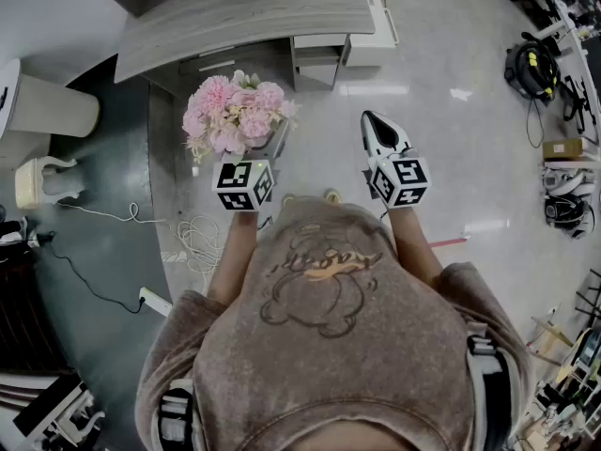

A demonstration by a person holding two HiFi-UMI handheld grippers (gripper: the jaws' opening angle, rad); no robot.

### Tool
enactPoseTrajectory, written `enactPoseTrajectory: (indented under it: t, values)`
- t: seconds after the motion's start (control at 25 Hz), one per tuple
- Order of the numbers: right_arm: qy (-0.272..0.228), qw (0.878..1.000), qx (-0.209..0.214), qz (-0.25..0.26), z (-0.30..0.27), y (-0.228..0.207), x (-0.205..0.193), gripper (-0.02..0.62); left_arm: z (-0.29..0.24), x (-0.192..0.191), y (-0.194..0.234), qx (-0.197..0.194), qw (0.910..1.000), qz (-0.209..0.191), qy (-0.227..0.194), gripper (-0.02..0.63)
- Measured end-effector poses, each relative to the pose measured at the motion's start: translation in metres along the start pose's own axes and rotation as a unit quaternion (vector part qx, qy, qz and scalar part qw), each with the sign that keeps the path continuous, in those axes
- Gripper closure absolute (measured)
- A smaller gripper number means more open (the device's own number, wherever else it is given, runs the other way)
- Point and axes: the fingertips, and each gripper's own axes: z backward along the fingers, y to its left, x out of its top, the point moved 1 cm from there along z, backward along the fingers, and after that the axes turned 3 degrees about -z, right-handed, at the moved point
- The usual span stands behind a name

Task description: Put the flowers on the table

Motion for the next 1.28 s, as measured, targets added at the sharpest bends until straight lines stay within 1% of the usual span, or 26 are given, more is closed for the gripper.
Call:
enactPoseTrajectory:
  t: [0.2, 0.36, 0.48, 0.64, 0.76, 0.88, 1.0, 1.28]
  values:
    - [-0.005, 1.0, -0.004, -0.013, 0.004, 0.003, -0.001, 0.597, 0.003, 0.0, -0.002, -0.01, 0.9999, 0.005, 0.004, 0.258]
    - [-0.011, 0.999, -0.007, -0.03, 0.007, 0.007, -0.003, 0.598, 0.004, 0.005, -0.002, -0.028, 0.9996, -0.005, 0.002, 0.258]
    - [-0.013, 0.999, -0.015, -0.028, 0.012, 0.007, -0.006, 0.597, 0.005, 0.007, 0.0, -0.042, 0.999, -0.011, -0.002, 0.258]
    - [-0.025, 0.999, -0.028, -0.029, 0.014, 0.0, -0.006, 0.597, 0.0, 0.008, 0.002, -0.05, 0.9985, -0.018, -0.012, 0.258]
    - [-0.026, 0.999, -0.029, -0.024, 0.01, 0.008, -0.006, 0.597, -0.002, 0.006, 0.009, -0.054, 0.9982, -0.021, -0.012, 0.258]
    - [-0.023, 0.999, -0.025, -0.017, -0.006, 0.013, -0.003, 0.597, -0.012, 0.008, 0.021, -0.057, 0.998, -0.02, -0.014, 0.258]
    - [-0.021, 0.999, -0.025, -0.017, -0.036, 0.013, 0.004, 0.598, -0.031, 0.015, 0.043, -0.061, 0.9979, -0.019, -0.015, 0.258]
    - [-0.021, 1.0, -0.02, -0.012, -0.091, -0.014, 0.019, 0.597, -0.082, 0.028, 0.068, -0.056, 0.9982, -0.012, -0.017, 0.258]
